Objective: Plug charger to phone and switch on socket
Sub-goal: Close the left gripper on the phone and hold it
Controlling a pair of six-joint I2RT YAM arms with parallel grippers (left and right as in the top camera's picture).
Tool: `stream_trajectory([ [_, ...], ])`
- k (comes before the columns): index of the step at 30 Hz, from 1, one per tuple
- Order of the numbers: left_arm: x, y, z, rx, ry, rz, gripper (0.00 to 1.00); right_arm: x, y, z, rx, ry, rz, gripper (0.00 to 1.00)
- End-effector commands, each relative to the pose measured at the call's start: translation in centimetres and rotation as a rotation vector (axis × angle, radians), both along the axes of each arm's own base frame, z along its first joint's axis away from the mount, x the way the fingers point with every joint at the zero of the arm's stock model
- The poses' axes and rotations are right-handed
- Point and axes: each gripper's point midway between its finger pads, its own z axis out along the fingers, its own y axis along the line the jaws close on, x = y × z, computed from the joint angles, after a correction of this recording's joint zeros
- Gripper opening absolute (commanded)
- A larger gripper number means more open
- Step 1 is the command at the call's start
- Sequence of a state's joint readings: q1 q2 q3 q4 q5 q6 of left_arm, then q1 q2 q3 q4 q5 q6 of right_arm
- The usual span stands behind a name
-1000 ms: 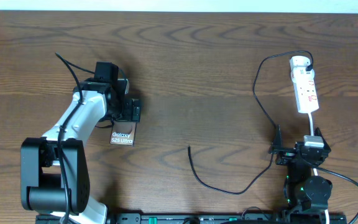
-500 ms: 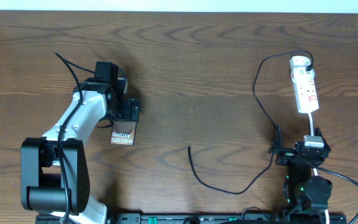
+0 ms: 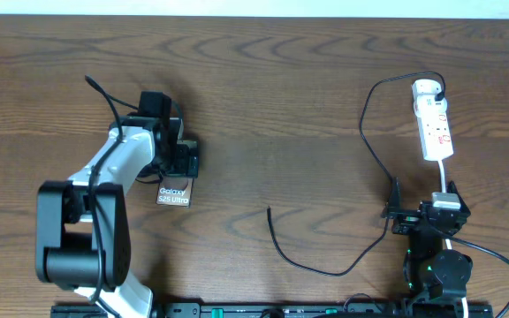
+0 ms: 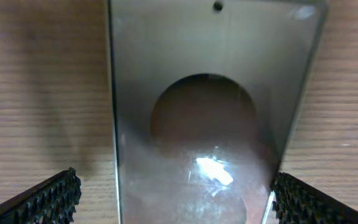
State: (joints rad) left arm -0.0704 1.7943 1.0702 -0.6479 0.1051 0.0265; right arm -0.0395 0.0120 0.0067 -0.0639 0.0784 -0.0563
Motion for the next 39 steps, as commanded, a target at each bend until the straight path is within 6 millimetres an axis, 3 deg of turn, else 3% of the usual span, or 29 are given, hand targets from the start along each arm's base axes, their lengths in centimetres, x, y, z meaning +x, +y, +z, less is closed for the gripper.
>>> stream_trajectory([
  [1, -0.6, -0.5, -1.0, 0.001, 0.039, -0.014, 0.98, 0.0, 0.2, 0.0, -0.008, 0.001, 0.01, 0.99],
  [8, -0.3, -1.8, -0.4, 0.002, 0.028, -0.058, 0.98, 0.0, 0.2, 0.0, -0.008, 0.001, 0.01, 0.99],
  [39, -0.7, -1.3, -0.5, 0.026, 0.044, -0.054, 0.98, 0.0, 0.2, 0.0, -0.008, 0.001, 0.01, 0.99],
])
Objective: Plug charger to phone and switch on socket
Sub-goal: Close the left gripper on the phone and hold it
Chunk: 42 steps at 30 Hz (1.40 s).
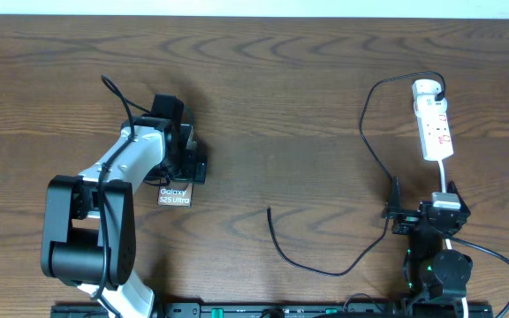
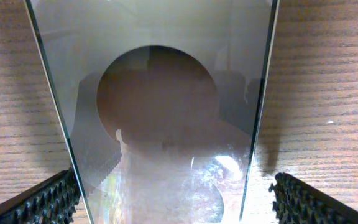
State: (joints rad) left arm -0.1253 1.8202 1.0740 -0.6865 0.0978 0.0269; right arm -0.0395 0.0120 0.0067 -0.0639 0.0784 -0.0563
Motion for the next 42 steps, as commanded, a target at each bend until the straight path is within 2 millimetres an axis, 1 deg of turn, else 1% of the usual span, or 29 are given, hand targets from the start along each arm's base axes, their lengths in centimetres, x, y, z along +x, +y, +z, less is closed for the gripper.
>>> stream_trajectory([
  [1, 0.7, 0.3, 0.2, 0.015, -0.02, 0.0, 0.98, 0.0, 0.2, 0.0, -0.008, 0.001, 0.01, 0.99],
  [6, 0.8, 0.5, -0.2, 0.03, -0.034, 0.001, 0.98, 0.0, 0.2, 0.0, -0.008, 0.001, 0.01, 0.99],
  [13, 0.7, 1.0, -0.3, 0.058, -0.035, 0.003, 0.98, 0.0, 0.2, 0.0, -0.008, 0.001, 0.01, 0.99],
  [24, 0.2, 1.1, -0.8, 0.059, -0.027, 0.002, 0.98, 0.0, 0.2, 0.0, -0.008, 0.001, 0.01, 0.99],
  [42, 0.1, 1.1, -1.0, 0.058, -0.023, 0.003, 0.98, 0.0, 0.2, 0.0, -0.008, 0.001, 0.01, 0.99],
])
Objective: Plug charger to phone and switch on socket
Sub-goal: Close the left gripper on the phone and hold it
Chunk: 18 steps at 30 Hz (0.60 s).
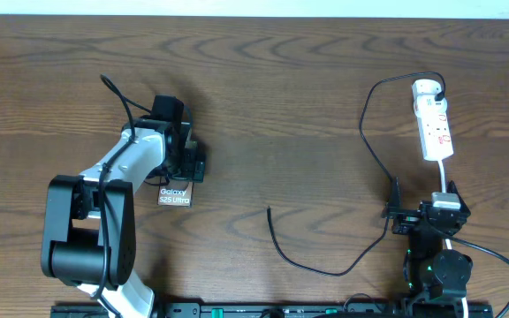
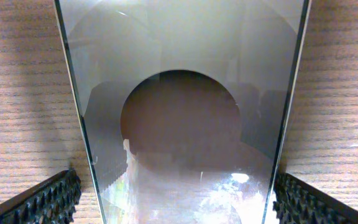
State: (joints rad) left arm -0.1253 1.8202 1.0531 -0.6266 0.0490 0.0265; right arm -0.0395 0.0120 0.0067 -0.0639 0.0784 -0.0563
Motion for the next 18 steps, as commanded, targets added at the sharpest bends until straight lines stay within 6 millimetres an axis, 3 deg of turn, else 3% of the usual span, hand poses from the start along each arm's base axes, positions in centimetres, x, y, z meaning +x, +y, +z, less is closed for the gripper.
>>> stream_trajectory([
  [1, -0.8, 0.4, -0.6, 0.015, 0.022, 0.0, 0.98, 0.0, 0.2, 0.0, -0.008, 0.001, 0.01, 0.99],
  [18, -2.2, 0.4, -1.8, 0.012, 0.053, -0.001, 0.98, 0.0, 0.2, 0.0, -0.008, 0.001, 0.01, 0.99],
])
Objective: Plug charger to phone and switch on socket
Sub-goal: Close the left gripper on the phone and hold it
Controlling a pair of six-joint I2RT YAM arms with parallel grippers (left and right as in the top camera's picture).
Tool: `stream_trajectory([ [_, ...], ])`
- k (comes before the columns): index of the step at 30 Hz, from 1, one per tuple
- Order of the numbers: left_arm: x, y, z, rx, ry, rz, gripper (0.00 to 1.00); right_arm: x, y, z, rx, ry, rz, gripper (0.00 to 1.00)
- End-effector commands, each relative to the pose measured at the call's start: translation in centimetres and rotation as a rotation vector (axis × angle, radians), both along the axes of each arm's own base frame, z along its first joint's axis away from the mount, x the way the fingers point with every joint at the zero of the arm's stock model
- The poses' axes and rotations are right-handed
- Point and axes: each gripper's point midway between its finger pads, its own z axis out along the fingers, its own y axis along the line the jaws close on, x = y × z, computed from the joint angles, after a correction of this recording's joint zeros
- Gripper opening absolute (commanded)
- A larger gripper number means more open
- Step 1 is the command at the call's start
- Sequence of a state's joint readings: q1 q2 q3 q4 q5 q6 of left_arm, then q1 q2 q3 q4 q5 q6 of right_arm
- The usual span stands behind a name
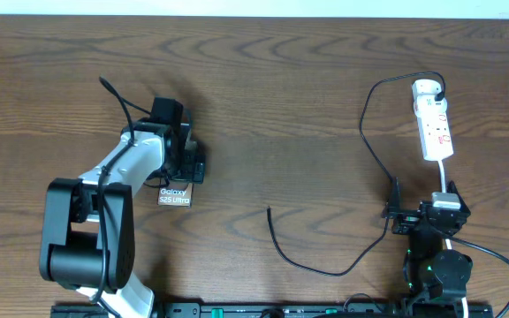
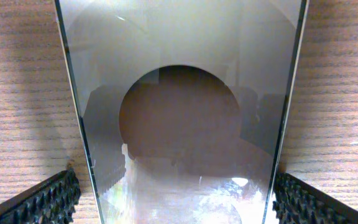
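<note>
The phone [image 1: 173,195] lies screen-up on the table at the left, its "Galaxy S25 Ultra" label showing below my left gripper [image 1: 182,170]. In the left wrist view its glossy screen [image 2: 179,93] fills the frame. My left gripper [image 2: 173,202] is open and straddles the phone, with one ribbed pad [image 2: 48,199] on each side of it. The black charger cable [image 1: 325,265] curves across the table, its free end near the centre. The white power strip [image 1: 433,124] lies at the far right. My right gripper [image 1: 394,215] rests at the front right beside the cable.
The cable runs up from the right arm's base in a loop to the top plug of the power strip. A second cable trails off the left arm at the back left. Bare wooden table lies between the phone and the cable's free end.
Almost nothing differs. In the left wrist view the phone sits a touch lower and more to the left between the open fingers. The right arm and the cable have not moved.
At first my left gripper was open over the phone, which sat off to the right between the fingers. By 2.0 s ago the arm had shifted slightly back and right, and the phone was centred. It has stayed there, open, with the right arm still throughout.
</note>
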State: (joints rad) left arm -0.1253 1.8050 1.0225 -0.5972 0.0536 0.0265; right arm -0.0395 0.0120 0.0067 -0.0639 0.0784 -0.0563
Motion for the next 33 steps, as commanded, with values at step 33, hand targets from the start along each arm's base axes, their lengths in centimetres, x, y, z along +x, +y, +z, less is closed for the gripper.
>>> stream_trajectory([
  [33, -0.9, 0.3, -1.5, 0.013, 0.02, -0.001, 0.98, 0.0, 0.2, 0.0, -0.008, 0.001, 0.01, 0.99],
])
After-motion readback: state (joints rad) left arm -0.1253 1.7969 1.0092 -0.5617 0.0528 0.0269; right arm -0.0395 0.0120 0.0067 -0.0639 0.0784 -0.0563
